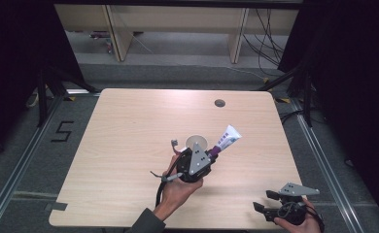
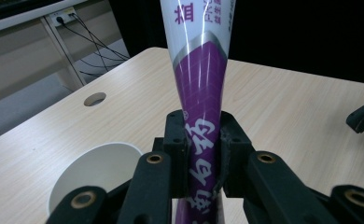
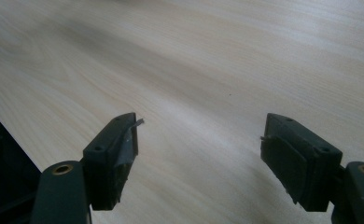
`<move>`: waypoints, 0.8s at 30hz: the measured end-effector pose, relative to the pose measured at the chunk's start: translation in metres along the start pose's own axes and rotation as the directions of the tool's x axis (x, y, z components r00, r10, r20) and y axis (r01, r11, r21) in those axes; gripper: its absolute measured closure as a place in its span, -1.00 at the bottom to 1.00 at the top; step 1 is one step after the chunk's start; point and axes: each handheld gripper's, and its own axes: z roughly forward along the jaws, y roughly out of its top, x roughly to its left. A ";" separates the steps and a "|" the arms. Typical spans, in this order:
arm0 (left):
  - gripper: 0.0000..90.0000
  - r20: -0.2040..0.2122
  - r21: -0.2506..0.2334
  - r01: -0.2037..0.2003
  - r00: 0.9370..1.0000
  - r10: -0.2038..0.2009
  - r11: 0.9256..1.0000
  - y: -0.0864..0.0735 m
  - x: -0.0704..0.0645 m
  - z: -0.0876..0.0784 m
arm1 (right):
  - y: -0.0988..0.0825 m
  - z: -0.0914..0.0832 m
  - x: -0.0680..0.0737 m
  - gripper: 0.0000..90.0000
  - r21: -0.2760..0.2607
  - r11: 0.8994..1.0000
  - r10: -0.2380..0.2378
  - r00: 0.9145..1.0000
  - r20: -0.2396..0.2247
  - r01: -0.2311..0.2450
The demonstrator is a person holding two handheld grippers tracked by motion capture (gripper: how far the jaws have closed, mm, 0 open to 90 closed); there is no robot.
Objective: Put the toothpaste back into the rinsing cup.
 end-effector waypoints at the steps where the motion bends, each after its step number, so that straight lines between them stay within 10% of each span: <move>1: 0.70 -0.005 -0.006 0.004 1.000 -0.004 1.000 0.001 0.000 0.001 | 0.000 0.000 0.002 -0.38 0.006 0.999 0.031 0.999 -0.015 -0.031; 24: 0.70 -0.144 -0.153 0.087 0.983 -0.109 0.984 0.016 0.018 0.025 | -0.001 0.000 0.000 -0.38 0.004 1.000 0.021 1.000 -0.020 -0.021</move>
